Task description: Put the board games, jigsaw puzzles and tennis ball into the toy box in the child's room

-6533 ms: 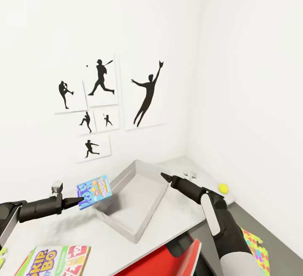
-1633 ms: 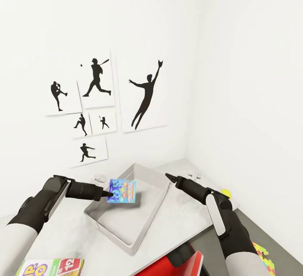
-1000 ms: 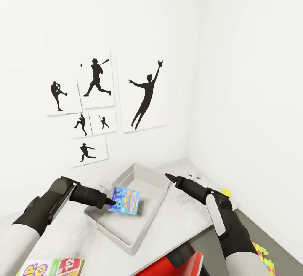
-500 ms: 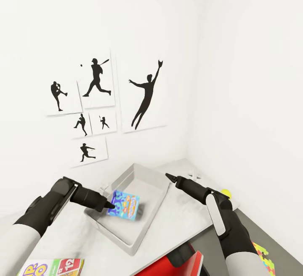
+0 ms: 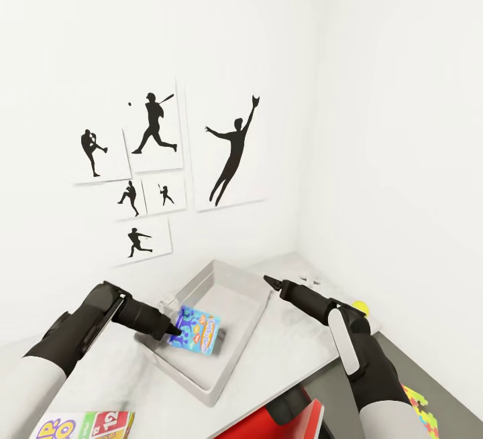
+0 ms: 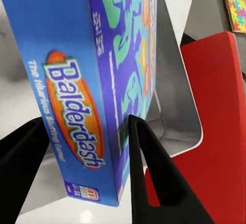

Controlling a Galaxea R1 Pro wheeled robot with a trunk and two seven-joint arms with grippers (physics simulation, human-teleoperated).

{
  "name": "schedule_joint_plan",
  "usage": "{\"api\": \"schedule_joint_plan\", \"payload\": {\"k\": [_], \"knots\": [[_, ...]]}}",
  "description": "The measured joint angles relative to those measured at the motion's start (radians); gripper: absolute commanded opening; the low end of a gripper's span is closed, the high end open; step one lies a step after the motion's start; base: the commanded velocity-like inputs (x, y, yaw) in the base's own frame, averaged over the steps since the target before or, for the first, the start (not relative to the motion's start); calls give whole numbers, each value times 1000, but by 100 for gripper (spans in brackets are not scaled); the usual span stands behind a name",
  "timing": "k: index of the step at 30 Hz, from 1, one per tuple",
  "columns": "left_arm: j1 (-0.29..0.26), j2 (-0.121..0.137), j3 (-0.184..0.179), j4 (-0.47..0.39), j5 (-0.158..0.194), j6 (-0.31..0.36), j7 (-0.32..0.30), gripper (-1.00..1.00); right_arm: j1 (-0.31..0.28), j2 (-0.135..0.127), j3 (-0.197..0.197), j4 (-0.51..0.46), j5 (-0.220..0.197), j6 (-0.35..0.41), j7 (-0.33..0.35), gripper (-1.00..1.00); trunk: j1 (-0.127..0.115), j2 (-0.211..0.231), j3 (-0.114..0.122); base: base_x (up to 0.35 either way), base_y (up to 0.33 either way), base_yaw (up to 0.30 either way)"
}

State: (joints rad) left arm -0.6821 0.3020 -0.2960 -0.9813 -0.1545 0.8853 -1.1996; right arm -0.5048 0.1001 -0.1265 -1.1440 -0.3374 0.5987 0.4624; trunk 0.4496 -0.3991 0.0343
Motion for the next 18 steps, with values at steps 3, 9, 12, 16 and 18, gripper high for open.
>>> {"api": "schedule_joint_plan", "payload": {"k": [3,9,12,16,18], "knots": [[0,0,-57,-1,0,2,-1,-100,0,0,0,0,0,0,0,100,0,0,0,0,0,0],[0,-1,-111,-3,-1,7,-1,-100,0,0,0,0,0,0,0,100,0,0,0,0,0,0],[-1,0,-115,-7,-2,10,-1,-100,0,0,0,0,0,0,0,100,0,0,0,0,0,0],[-1,0,-118,-12,-2,13,0,-100,0,0,0,0,0,0,0,100,0,0,0,0,0,0],[-1,0,-118,-12,-2,13,0,-100,0,0,0,0,0,0,0,100,0,0,0,0,0,0]]}}
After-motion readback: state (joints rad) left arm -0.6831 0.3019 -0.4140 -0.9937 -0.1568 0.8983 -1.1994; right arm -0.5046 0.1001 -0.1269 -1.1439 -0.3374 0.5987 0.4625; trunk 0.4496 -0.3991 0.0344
